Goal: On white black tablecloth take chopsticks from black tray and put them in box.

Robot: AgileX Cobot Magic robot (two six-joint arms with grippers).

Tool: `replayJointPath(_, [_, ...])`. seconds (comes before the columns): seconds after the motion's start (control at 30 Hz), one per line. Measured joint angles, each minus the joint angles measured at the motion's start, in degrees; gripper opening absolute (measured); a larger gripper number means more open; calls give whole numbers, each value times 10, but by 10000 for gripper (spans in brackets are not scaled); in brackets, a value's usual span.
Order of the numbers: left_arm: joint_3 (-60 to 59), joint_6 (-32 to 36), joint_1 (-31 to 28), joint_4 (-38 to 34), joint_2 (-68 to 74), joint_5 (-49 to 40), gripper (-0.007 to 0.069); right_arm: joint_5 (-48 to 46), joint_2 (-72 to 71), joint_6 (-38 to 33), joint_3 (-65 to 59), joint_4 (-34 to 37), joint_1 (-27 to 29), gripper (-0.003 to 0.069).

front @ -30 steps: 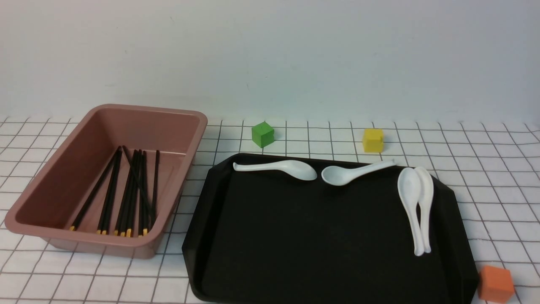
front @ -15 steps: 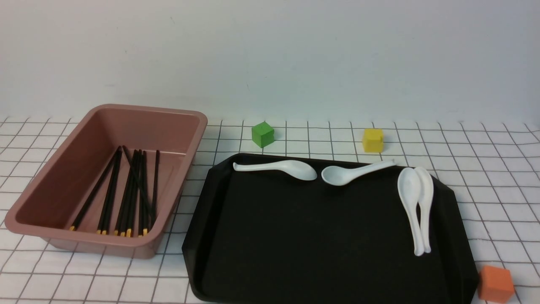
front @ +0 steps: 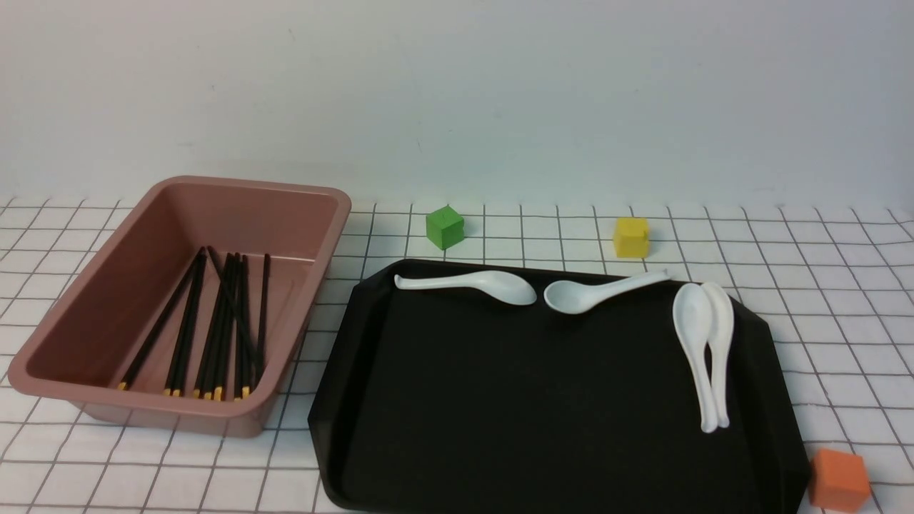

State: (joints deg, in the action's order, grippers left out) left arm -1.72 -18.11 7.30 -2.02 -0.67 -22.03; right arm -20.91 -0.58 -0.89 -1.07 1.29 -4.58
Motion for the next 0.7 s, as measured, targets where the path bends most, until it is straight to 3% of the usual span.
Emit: replayJointPath(0.7, [0,0,0,0,0,0,239,0,0,0,0,0,0,183])
